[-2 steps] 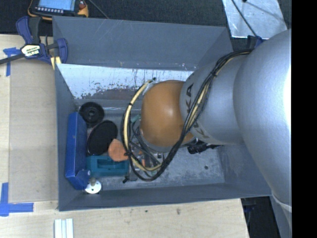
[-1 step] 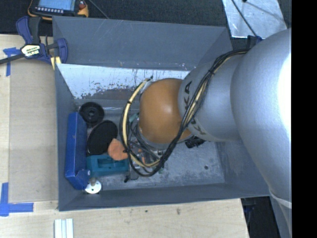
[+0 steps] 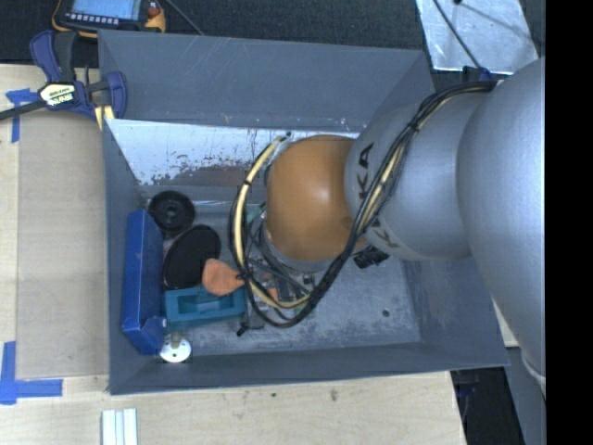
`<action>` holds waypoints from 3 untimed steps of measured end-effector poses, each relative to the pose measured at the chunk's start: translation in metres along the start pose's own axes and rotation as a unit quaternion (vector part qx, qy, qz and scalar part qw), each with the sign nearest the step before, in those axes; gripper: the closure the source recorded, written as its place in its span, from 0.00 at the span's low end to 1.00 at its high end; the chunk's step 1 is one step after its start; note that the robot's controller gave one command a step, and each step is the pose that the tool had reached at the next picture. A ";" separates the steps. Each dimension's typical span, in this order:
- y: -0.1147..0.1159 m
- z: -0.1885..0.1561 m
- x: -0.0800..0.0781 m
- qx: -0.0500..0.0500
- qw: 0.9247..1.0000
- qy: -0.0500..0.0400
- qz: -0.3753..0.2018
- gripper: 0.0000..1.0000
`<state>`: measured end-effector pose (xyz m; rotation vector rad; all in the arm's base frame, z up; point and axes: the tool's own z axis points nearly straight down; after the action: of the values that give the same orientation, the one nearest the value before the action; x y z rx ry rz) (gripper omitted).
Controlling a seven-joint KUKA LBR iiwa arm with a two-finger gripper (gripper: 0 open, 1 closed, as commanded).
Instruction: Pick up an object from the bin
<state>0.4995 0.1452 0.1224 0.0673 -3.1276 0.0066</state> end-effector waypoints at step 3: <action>0.035 -0.020 -0.034 0.000 1.000 -0.004 0.004 1.00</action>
Offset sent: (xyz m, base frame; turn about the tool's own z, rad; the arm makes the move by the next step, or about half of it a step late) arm 0.0174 0.0247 0.0232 0.0269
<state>0.5323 0.1813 0.1417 0.0539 -3.1361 0.0071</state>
